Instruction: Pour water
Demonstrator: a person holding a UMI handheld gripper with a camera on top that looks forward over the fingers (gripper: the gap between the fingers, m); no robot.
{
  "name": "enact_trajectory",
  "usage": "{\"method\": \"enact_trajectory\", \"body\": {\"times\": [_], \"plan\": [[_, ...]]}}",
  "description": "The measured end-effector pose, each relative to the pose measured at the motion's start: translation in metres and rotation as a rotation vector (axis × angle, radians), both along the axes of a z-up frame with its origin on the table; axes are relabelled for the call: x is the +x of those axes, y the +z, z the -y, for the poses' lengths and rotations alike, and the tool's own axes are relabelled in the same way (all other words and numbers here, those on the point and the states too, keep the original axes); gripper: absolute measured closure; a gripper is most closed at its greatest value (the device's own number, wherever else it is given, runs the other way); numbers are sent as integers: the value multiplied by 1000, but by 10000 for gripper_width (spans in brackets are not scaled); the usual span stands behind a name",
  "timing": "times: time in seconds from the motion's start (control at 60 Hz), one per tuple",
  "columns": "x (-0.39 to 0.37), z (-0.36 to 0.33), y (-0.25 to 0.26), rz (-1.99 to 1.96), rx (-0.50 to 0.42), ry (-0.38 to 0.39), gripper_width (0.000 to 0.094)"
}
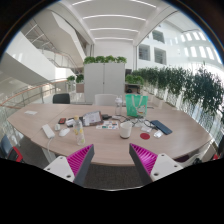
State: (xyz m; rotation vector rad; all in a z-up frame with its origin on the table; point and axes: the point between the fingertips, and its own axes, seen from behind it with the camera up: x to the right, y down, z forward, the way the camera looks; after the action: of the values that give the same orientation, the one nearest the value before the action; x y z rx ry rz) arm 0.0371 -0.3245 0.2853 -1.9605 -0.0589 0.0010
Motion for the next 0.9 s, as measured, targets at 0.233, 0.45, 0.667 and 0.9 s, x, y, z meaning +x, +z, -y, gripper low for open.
{"method": "enact_trajectory", "body": {"times": [0.233,0.45,0.667,0.9], "plan": [[-30,-1,-2,22,16,-51,121],[-100,-18,-32,-29,61,19,122],[-182,-101,-93,-12,129,115,116],[-242,-242,-150,-40,194,122,117]]}}
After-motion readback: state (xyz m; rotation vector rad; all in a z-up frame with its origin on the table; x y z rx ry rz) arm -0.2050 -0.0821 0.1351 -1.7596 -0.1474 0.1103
